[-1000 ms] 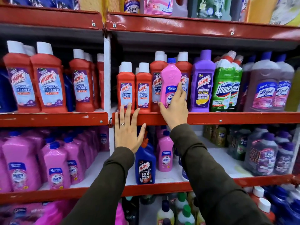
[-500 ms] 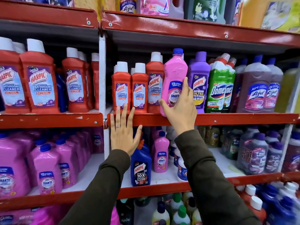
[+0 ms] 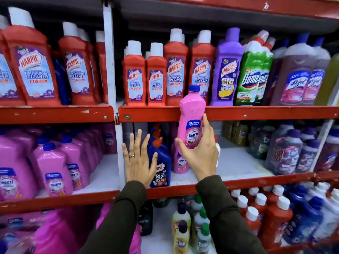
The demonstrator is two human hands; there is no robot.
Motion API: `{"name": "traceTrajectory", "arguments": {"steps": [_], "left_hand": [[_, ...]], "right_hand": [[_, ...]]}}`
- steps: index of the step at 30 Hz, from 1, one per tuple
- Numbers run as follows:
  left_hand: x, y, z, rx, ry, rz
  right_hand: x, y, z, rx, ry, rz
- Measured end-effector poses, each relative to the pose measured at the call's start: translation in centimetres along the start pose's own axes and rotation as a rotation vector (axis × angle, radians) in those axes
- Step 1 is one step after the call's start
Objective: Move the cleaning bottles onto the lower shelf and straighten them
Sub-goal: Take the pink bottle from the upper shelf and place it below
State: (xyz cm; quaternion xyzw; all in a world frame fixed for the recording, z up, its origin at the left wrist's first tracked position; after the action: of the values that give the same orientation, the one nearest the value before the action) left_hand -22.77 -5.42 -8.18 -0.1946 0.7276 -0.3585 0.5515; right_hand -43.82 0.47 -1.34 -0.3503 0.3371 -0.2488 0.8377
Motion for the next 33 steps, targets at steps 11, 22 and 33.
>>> {"name": "traceTrajectory", "arguments": {"steps": [11,22,33], "left_hand": [[6.4,5.6,2.4,-0.194,0.213,0.327],[10.5,7.7,3.8,-0.241,0.047,0.522],[10.9,8.1,3.9,-0.212,0.028,0.514]], "right_hand": [[6.3,4.9,-7.1,0.133,-0.024,0.233],[10.8,6.3,-11.6,0.233,-0.075,0.364],[11.2,6.7,-11.9,0.237,-0.052,0.357]]}}
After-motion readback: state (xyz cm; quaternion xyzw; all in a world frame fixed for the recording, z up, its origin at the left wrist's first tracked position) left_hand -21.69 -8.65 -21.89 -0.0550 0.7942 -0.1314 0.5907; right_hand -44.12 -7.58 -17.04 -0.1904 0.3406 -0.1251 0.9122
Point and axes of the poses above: each hand's wrist, its own y-axis away from the middle knuckle, its own x-axis out of the palm, z = x × y, the point moved 8 cm from there along -y, towards the middle knuckle, and after that the axes turned 13 degrees about z, right-handed, at the moved point
